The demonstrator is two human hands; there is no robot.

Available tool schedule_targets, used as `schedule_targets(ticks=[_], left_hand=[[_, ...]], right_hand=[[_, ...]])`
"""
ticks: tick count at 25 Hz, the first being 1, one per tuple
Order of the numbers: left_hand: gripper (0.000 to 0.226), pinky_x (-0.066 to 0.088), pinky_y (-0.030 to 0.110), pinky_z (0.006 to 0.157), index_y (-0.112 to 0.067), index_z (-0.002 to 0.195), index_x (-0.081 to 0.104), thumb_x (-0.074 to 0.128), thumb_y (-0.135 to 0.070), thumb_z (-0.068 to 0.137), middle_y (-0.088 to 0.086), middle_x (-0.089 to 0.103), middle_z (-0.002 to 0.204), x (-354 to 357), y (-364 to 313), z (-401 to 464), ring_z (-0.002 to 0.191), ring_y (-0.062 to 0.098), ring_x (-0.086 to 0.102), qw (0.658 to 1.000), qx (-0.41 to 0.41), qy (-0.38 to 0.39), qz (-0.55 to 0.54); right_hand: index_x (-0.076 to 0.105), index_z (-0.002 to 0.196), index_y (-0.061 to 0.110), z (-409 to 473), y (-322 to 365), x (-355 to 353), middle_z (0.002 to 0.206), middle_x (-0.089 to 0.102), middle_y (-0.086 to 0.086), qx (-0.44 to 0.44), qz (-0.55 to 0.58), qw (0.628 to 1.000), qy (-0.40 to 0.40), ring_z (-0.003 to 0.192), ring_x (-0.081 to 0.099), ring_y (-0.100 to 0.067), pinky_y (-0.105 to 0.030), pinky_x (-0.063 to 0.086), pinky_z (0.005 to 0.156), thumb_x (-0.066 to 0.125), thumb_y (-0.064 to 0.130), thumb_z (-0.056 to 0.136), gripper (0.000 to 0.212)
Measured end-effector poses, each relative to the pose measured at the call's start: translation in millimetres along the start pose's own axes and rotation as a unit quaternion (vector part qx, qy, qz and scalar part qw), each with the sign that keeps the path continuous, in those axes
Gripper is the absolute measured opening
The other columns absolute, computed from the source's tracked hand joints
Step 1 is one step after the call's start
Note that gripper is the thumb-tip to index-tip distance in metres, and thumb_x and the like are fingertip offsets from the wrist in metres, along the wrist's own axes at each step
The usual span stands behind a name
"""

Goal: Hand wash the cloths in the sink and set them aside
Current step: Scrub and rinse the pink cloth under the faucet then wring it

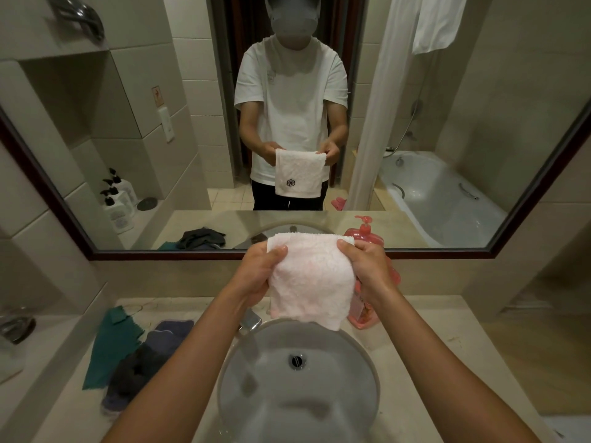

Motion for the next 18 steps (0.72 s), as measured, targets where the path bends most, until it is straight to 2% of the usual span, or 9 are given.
schedule_targets(ticks=[3,5,7,8,10,12,14,16,18], left_hand=[[0.019,0.061,0.036,0.067,-0.003,0.115,0.067,0.057,-0.008,0.099,0.012,0.076,0.102,-2,-1,-3,0.087,0.025,0.075,0.999,-0.01,-0.003,-0.03],[0.021,0.061,0.035,0.067,-0.004,0.116,0.067,0.057,-0.013,0.1,0.013,0.076,0.103,0,0,-5,0.086,0.024,0.075,0.999,-0.023,0.02,-0.017],[0.027,0.061,0.035,0.069,-0.004,0.113,0.071,0.06,-0.025,0.1,0.014,0.076,0.102,4,2,-4,0.085,0.025,0.075,0.999,-0.033,0.029,0.026],[0.031,0.061,0.036,0.071,-0.003,0.11,0.072,0.062,-0.03,0.098,0.013,0.076,0.1,5,5,-2,0.084,0.025,0.074,0.998,-0.035,0.012,0.041],[0.033,0.058,0.04,0.076,-0.001,0.104,0.073,0.063,-0.032,0.098,0.011,0.077,0.093,1,9,1,0.084,0.026,0.073,0.995,-0.029,-0.057,0.074],[0.035,0.058,0.039,0.075,-0.003,0.096,0.072,0.054,-0.032,0.103,0.006,0.077,0.084,-1,10,3,0.081,0.024,0.073,0.989,-0.026,-0.066,0.13],[0.037,0.06,0.034,0.071,-0.008,0.093,0.072,0.047,-0.032,0.107,0.002,0.077,0.08,1,8,2,0.077,0.017,0.073,0.988,-0.031,-0.03,0.145],[0.037,0.06,0.033,0.074,-0.011,0.095,0.072,0.044,-0.03,0.108,0.0,0.077,0.083,0,2,2,0.079,0.016,0.073,0.988,-0.024,-0.024,0.151],[0.031,0.062,0.038,0.08,-0.012,0.097,0.073,0.048,-0.028,0.106,0.004,0.078,0.092,-1,-4,2,0.088,0.021,0.074,0.985,-0.012,-0.042,0.167]], right_hand=[[0.07,0.088,-0.004,0,7,2,0.084,0.07,-0.024,-0.038,-0.039,0.999,0.006,0.073,0.066,-0.031,-0.043,0.052,0.068,0.066,0.024,0.095,0.029],[0.07,0.095,0.0,-3,9,5,0.085,0.072,-0.015,-0.053,-0.055,0.996,0.035,0.074,0.069,-0.025,-0.039,0.054,0.066,0.061,0.028,0.098,0.03],[0.07,0.102,0.01,-6,7,10,0.087,0.076,-0.001,-0.044,-0.034,0.996,0.069,0.077,0.073,-0.017,-0.03,0.056,0.061,0.061,0.028,0.098,0.02],[0.068,0.106,0.012,-8,6,11,0.091,0.076,0.001,-0.033,-0.011,0.996,0.077,0.081,0.074,-0.017,-0.029,0.056,0.061,0.063,0.026,0.098,0.017],[0.061,0.12,0.016,-7,3,12,0.106,0.073,-0.001,-0.012,-0.011,0.997,0.081,0.094,0.072,-0.019,-0.033,0.058,0.07,0.063,0.026,0.098,0.024],[0.053,0.132,0.017,-4,2,8,0.122,0.064,0.002,-0.02,-0.097,0.993,0.057,0.11,0.065,-0.021,-0.037,0.056,0.084,0.06,0.031,0.099,0.037],[0.054,0.131,0.014,-2,2,0,0.118,0.061,0.007,-0.053,-0.164,0.985,0.005,0.11,0.06,-0.019,-0.028,0.05,0.08,0.061,0.034,0.097,0.039],[0.058,0.127,0.013,-3,4,-7,0.116,0.06,0.009,-0.066,-0.168,0.982,-0.052,0.106,0.059,-0.015,-0.018,0.041,0.072,0.068,0.034,0.093,0.041],[0.054,0.137,0.017,-4,6,-9,0.126,0.051,0.013,-0.079,-0.146,0.984,-0.062,0.116,0.052,-0.012,-0.018,0.043,0.081,0.07,0.03,0.092,0.05]])
Point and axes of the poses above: each hand's wrist, its own z-axis towards the middle knuckle, its own x-axis out of the palm, y = z × x, the point moved 5 cm from there along z, towards the middle knuckle
